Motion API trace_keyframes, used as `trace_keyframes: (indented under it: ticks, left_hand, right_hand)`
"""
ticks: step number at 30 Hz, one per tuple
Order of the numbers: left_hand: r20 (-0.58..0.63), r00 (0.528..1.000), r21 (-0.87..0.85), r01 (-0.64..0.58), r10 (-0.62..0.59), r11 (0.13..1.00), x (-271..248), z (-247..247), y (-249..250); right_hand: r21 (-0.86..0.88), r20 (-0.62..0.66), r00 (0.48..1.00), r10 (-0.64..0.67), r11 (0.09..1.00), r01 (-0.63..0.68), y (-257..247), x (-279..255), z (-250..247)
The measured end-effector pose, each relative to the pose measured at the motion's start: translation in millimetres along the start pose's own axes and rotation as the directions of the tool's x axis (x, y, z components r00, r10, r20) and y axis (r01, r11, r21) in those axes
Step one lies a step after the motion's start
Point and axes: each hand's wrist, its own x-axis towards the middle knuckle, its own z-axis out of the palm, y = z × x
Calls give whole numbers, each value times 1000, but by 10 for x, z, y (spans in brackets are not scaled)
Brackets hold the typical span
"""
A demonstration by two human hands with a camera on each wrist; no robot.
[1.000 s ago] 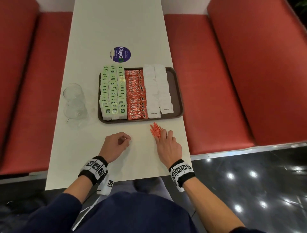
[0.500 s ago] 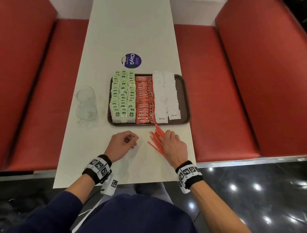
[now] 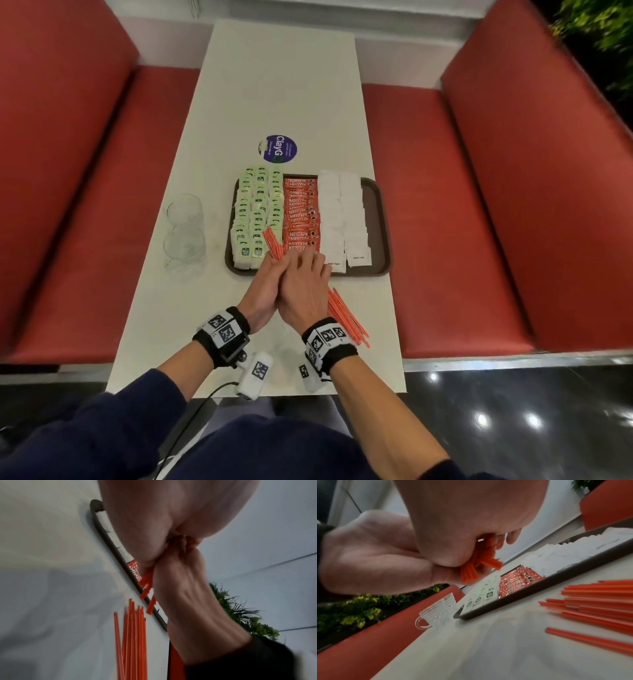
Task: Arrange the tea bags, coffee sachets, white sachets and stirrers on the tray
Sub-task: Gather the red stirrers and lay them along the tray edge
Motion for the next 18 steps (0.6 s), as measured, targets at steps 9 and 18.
trace_keyframes:
  ticks: [9, 18]
  left_hand:
    - [-60, 981, -159, 175, -186, 972, -33, -157, -84]
    - [-209, 975, -8, 77, -77, 997, 126, -411, -120]
  right_hand:
    - [10, 47, 999, -14, 1000, 14, -124, -65, 11]
    - [240, 332, 907, -260, 953, 185, 8, -31, -173]
